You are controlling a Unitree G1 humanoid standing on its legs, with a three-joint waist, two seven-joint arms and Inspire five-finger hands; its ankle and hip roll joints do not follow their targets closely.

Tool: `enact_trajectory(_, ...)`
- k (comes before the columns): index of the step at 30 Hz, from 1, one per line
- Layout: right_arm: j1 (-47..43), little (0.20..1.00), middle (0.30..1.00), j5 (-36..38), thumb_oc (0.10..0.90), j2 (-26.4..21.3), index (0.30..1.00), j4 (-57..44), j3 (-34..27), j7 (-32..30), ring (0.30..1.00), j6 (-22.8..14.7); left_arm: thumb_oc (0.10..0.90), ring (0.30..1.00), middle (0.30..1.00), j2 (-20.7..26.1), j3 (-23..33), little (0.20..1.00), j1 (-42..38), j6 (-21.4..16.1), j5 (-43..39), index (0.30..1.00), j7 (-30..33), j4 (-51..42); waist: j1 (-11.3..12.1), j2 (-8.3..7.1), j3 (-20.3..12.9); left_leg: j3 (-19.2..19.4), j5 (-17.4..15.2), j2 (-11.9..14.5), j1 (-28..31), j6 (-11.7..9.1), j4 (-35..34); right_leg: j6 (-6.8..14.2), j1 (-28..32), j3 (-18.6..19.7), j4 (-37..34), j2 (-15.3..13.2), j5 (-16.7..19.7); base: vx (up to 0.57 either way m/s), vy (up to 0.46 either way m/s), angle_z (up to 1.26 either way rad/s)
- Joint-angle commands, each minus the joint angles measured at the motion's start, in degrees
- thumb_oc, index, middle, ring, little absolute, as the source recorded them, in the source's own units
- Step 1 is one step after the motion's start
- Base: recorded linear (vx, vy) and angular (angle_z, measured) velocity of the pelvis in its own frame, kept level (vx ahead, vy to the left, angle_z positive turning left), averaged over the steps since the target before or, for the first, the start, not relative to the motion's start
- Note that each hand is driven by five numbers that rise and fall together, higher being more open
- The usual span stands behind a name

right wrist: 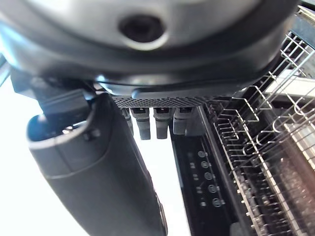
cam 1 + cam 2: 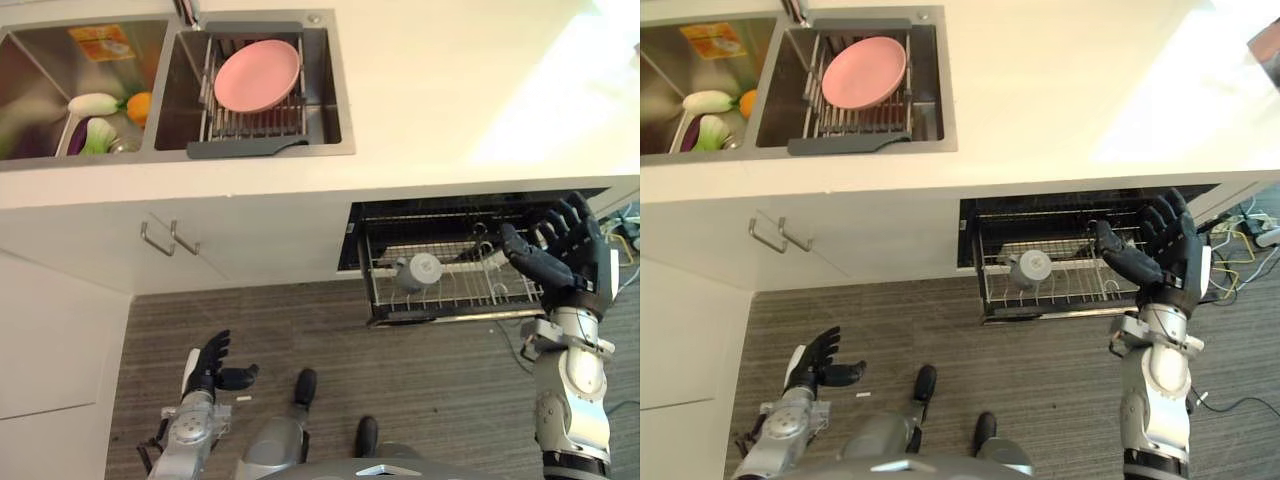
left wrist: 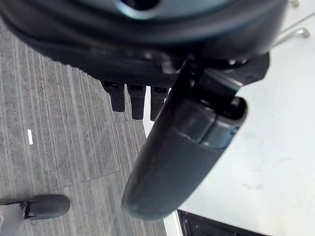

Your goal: Place the dishes in the dishwasher.

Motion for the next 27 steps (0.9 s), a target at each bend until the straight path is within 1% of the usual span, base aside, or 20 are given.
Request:
enact_trajectory(1,-3.94,0.9,0.9,2.03,0.8,-3.29,0.9,-8.87,-1.29,-0.12,0.9,-12.78,0.8,0.9,0.9,0.37,1.25,0.9,-0.14,-1.72,0.42,0.9,2.89,4.84,1.1,0.52,-4.81,2.47,-4.74,4.66,3.24,-3.95,0.18,2.59,-1.93,0.82,0.79,0.05,0.77,-0.01,-0.006,-0.3)
enact_trajectory(2,-3.99,0.9,0.9,1.85,0.8,-3.3,0.9,-8.94,-1.23,-0.3,0.9,-12.79,0.8,0.9,0.9,0.33,1.25,0.9,-0.27,-1.77,0.37,0.9,2.9,4.97,1.12,0.57,-4.75,2.5,-4.75,4.68,3.25,-3.96,0.18,2.58,-1.93,0.86,0.79,0.07,0.79,-0.02,-0.015,-0.17)
enact_trajectory(4,-6.14,0.9,0.9,0.57,0.8,-3.65,0.9,-10.54,-0.92,-2.44,0.9,-13.98,0.8,0.9,0.9,0.54,0.86,0.9,-0.63,-1.99,0.09,0.9,3.65,6.09,1.14,1.03,-4.84,2.71,-4.8,4.86,3.55,-4.0,0.18,2.43,-1.92,1.24,0.79,0.24,0.97,-0.02,-0.018,0.0)
enact_trajectory(5,-8.02,0.9,0.9,2.9,0.8,-2.85,0.9,-11.8,1.03,-1.99,0.9,-15.07,0.8,0.9,0.9,0.86,0.03,0.9,-0.45,-2.32,0.58,0.9,4.07,5.42,1.56,1.52,-4.81,2.74,-4.69,4.97,3.77,-3.99,0.18,2.32,-1.93,1.42,0.79,0.39,1.05,0.0,0.0,0.0)
enact_trajectory(6,-8.0,0.9,0.9,3.04,0.8,-2.82,0.9,-11.8,1.06,-1.86,0.9,-15.08,0.8,0.9,0.9,0.88,0.1,0.9,-0.38,-2.28,0.6,0.9,4.08,5.33,1.55,1.5,-4.74,2.78,-4.72,5.0,3.86,-4.01,0.18,2.3,-1.86,1.47,0.79,0.42,1.06,-0.03,-0.037,-0.09)
enact_trajectory(8,-9.66,0.9,0.9,1.91,0.8,-3.39,0.9,-13.66,2.7,-1.98,0.9,-15.64,0.8,0.9,0.9,1.18,-0.05,0.9,-0.12,-2.55,0.96,0.9,4.56,5.01,2.28,2.12,-4.38,2.6,-4.05,4.98,3.71,-4.27,0.18,2.15,-1.96,1.32,0.79,0.55,1.27,-0.06,-0.038,-0.1)
enact_trajectory(9,-11.13,0.9,0.9,-1.53,0.8,-5.07,0.9,-15.67,3.41,-3.31,0.9,-15.83,0.8,0.9,0.9,1.79,0.17,0.9,0.28,-3.25,1.33,0.9,5.6,4.26,2.93,3.21,-3.29,2.52,-2.35,4.66,2.43,-5.03,0.18,1.92,-2.45,0.7,0.79,0.56,1.45,-0.13,-0.022,0.02)
enact_trajectory(11,-13.22,0.9,0.9,-4.05,0.8,-7.02,0.9,-16.79,3.43,-5.12,0.9,-15.76,0.8,0.9,0.9,2.09,-0.11,0.9,-0.99,-3.64,0.84,0.9,6.23,3.74,3.49,4.21,-1.63,2.33,0.97,3.8,-1.37,-6.74,0.18,1.53,-3.27,-1.09,0.79,0.05,1.36,-0.2,0.014,0.42)
enact_trajectory(13,-16.4,0.9,0.9,-4.22,0.8,-8.06,0.9,-15.9,4.8,-6.72,0.9,-15.81,0.8,0.9,0.9,2.19,-0.9,0.9,-2.62,-4.22,0.48,0.9,7.08,3.14,4.5,4.37,-0.83,0.22,1.68,2.91,-4.34,-7.16,0.18,1.89,-4.91,-2.52,0.79,-0.99,2.27,-0.17,0.003,0.86)
enact_trajectory(14,-16.66,0.9,0.9,-4.27,0.8,-8.14,0.9,-15.7,4.8,-6.8,0.9,-15.88,0.8,0.9,0.9,2.17,-0.88,0.9,-2.78,-4.22,0.48,0.9,7.12,3.17,4.27,4.36,-1.05,0.0,1.8,2.83,-4.76,-7.14,0.18,1.94,-5.23,-2.76,0.79,-1.02,2.28,-0.12,-0.002,0.57)
enact_trajectory(15,-17.02,0.9,0.9,-4.75,0.8,-8.48,0.9,-15.51,4.57,-7.33,0.9,-15.75,0.8,0.9,0.9,2.1,-0.91,0.9,-2.81,-4.31,0.54,0.9,7.34,2.42,4.77,4.52,-1.64,0.23,1.14,2.96,-5.24,-6.38,0.18,2.69,-6.21,-4.46,0.79,-1.66,2.89,-0.03,0.043,0.41)
enact_trajectory(16,-17.06,0.9,0.9,-4.5,0.8,-9.18,0.9,-14.99,4.35,-7.47,0.9,-15.74,0.8,0.9,0.9,1.89,-0.94,0.9,-2.82,-4.01,0.57,0.9,7.76,2.6,4.79,4.04,-1.92,0.02,0.72,4.85,-5.76,-6.88,0.18,3.16,-6.29,-5.19,0.79,-2.39,2.8,-0.07,0.13,0.69)
enact_trajectory(17,-16.67,0.9,0.9,-4.32,0.8,-10.14,0.9,-14.53,3.27,-7.94,0.9,-16.06,0.8,0.9,0.9,1.89,-1.26,0.9,-3.13,-3.75,0.67,0.9,7.98,2.39,3.82,3.99,-1.83,3.32,0.71,6.93,-5.53,-7.01,0.54,3.65,-6.35,-6.54,0.79,-3.18,3.42,-0.01,0.192,0.75)
enact_trajectory(18,-16.27,0.9,0.9,-4.9,0.8,-10.81,0.9,-14.19,2.56,-8.71,0.9,-15.92,0.8,0.9,0.9,1.97,-1.48,0.9,-3.34,-3.69,0.76,0.9,7.89,2.28,3.08,3.93,-1.93,6.36,0.0,8.66,-4.54,-7.16,0.81,3.77,-6.04,-7.73,0.79,-3.84,3.15,-0.02,0.253,0.79)
enact_trajectory(20,-16.29,0.9,0.9,-5.73,0.8,-11.93,0.9,-14.71,1.83,-8.96,0.9,-16.06,0.8,0.9,0.9,1.57,-2.29,0.9,-4.64,-3.9,1.28,0.9,7.79,2.94,1.07,3.84,-2.38,12.85,-1.29,11.47,-2.28,-7.54,0.7,4.24,-6.01,-9.58,0.79,-4.89,3.39,0.02,0.234,0.64)
enact_trajectory(21,-16.34,0.9,0.9,-5.76,0.8,-11.98,0.9,-14.72,1.8,-8.99,0.9,-16.07,0.8,0.9,0.9,1.52,-2.31,0.9,-4.75,-3.95,1.29,0.9,7.8,3.02,1.09,3.94,-2.34,12.86,-0.97,11.46,-2.42,-7.43,0.61,4.28,-6.19,-9.59,0.79,-4.9,3.73,0.04,0.188,0.79)
enact_trajectory(22,-15.95,0.9,0.9,-6.83,0.8,-12.08,0.9,-14.99,1.1,-9.66,0.9,-15.54,0.8,0.9,0.9,1.1,-2.71,0.9,-4.9,-3.96,1.91,0.9,7.67,3.28,0.5,4.2,-3.14,14.15,-1.33,11.39,-2.08,-7.59,0.18,4.69,-6.23,-10.34,0.79,-5.34,3.47,0.19,0.29,1.03)
enact_trajectory(23,-16.15,0.9,0.9,-9.06,0.8,-12.46,0.9,-15.72,1.36,-9.34,0.9,-14.27,0.8,0.9,0.9,0.39,-3.02,0.9,-4.96,-3.72,2.77,0.9,7.47,4.14,-0.2,4.15,-3.77,13.96,-2.09,9.78,-2.32,-6.57,0.18,5.21,-6.33,-9.42,0.79,-6.01,4.21,0.2,0.283,0.81)
enact_trajectory(24,-16.15,0.9,0.9,-9.06,0.8,-12.46,0.9,-15.72,1.36,-9.34,0.9,-14.27,0.8,0.9,0.9,0.39,-3.02,0.9,-4.96,-3.72,2.77,0.9,7.47,4.14,-0.2,4.15,-3.77,13.96,-2.09,9.78,-2.32,-6.57,0.18,5.21,-6.33,-9.42,0.79,-6.01,4.21,0.26,0.327,0.5)
enact_trajectory(27,-15.43,0.9,0.9,-12.04,0.8,-11.93,0.9,-15.55,1.08,-10.02,0.9,-13.99,0.8,0.9,0.9,0.2,-4.2,0.9,-5.15,-4.15,4.87,0.9,6.74,4.99,-0.95,3.5,-4.82,16.07,-3.76,8.03,-1.78,-5.05,0.18,6.78,-5.92,-7.92,0.79,-9.15,5.6,0.25,0.328,-0.08)
